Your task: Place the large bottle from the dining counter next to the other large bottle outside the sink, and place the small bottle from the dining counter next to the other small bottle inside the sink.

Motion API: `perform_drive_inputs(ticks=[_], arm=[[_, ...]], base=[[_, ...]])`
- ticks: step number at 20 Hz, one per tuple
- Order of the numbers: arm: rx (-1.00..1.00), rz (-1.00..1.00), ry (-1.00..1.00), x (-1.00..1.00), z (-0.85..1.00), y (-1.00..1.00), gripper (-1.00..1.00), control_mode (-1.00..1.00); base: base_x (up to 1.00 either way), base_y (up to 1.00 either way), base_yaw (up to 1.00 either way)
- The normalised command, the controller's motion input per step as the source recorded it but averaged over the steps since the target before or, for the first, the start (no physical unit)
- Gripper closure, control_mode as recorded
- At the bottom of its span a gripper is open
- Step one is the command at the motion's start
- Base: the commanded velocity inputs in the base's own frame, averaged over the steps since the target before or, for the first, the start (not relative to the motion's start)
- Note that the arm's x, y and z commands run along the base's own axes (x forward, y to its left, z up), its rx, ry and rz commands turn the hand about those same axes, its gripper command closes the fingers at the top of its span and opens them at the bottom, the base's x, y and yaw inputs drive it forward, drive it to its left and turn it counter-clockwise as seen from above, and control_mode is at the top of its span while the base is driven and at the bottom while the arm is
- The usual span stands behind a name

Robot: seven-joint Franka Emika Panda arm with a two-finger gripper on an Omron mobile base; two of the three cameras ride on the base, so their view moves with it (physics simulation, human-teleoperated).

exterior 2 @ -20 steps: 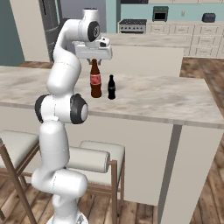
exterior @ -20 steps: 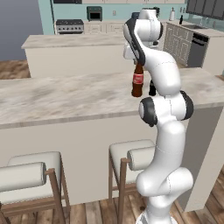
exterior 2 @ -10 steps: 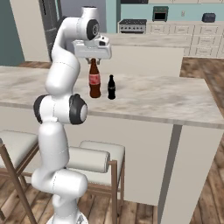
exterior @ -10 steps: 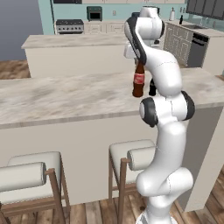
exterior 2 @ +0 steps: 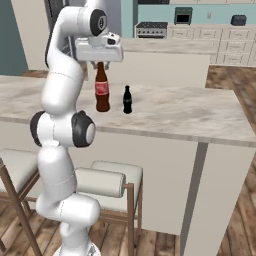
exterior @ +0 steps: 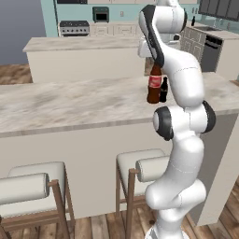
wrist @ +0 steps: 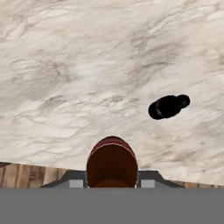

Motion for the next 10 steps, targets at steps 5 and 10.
perform_drive_inputs(ticks=[5, 10], arm=[[0.00, 0.01, -0.06, -0.94, 0.00, -0.10, 1.00, -1.00], [0.00, 0.01, -0.03, -0.99, 0.00, -0.18, 1.00, -1.00]], base=[[0.00, 0.00, 0.00], [0.00, 0.00, 0.00]])
